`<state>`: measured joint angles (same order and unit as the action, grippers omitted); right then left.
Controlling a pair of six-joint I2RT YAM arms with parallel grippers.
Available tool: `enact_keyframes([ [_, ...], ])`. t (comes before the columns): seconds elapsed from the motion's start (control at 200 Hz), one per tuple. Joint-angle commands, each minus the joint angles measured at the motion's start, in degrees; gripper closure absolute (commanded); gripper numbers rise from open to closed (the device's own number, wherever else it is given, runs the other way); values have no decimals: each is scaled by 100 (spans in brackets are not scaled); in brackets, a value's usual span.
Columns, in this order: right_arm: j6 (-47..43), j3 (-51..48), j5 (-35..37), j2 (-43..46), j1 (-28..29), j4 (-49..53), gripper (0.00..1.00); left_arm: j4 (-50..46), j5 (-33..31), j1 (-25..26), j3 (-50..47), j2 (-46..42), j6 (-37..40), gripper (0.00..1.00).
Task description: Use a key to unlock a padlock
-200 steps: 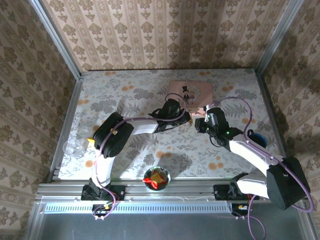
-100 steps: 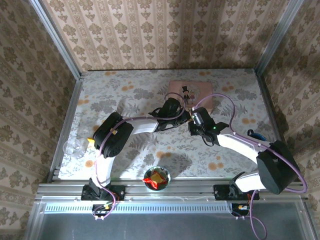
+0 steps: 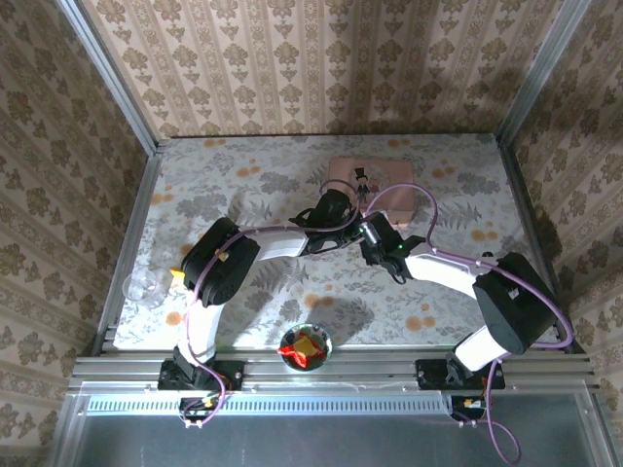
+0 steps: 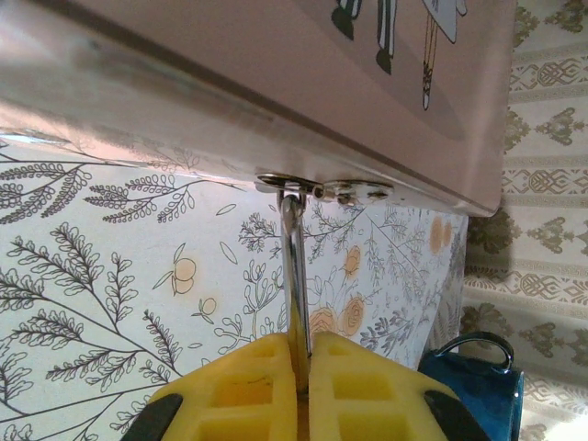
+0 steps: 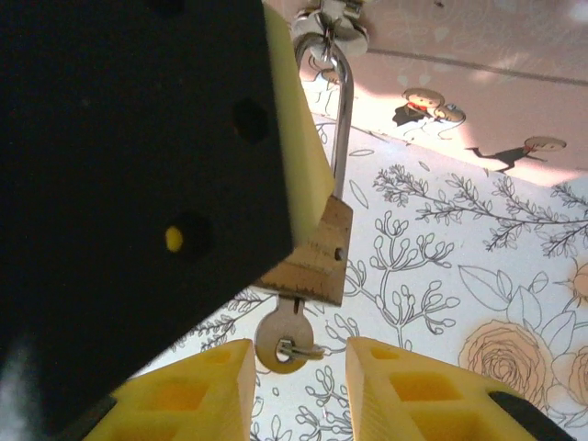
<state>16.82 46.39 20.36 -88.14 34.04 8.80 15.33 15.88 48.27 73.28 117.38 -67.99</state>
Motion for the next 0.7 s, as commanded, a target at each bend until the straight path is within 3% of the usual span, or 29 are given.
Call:
enact_keyframes([
  [0.0,-160,182,362,-115,74,-263,68,198,230,2,165,62,-68,100],
  [0.45,-303,328,625,-568,103,-708,75,254,301,14,161,100,-145,100],
  [0.695,-430,-140,743,-626,85,-1646,76,330,426,8,165,92,-221,100],
])
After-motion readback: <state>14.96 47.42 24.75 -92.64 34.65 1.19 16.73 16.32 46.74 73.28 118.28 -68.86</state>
